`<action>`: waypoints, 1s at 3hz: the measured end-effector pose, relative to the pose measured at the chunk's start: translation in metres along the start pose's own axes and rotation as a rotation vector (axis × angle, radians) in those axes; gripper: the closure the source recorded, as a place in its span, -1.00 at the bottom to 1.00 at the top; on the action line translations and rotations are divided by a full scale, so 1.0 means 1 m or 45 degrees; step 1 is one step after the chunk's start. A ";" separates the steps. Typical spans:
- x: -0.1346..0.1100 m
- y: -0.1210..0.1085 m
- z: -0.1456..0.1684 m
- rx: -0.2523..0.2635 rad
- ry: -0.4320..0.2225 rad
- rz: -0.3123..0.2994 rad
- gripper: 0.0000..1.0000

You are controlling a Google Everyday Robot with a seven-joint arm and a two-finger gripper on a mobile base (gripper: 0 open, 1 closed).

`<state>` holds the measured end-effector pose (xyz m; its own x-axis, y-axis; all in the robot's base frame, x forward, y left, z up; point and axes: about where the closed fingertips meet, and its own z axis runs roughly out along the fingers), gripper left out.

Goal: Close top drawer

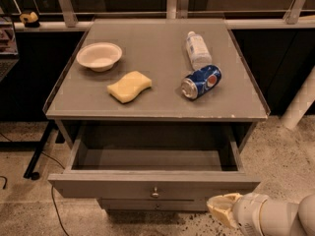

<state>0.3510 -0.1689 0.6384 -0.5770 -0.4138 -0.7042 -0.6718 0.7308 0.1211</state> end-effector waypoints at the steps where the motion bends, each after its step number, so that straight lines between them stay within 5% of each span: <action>1: -0.007 -0.015 0.008 0.042 -0.020 0.019 1.00; 3: -0.034 -0.063 0.025 0.136 -0.052 0.039 1.00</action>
Offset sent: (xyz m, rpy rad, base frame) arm 0.1153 -0.0315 -0.0104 -0.0321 -0.0712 -0.1549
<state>0.4242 -0.1869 0.6369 -0.5758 -0.3692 -0.7295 -0.5995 0.7973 0.0698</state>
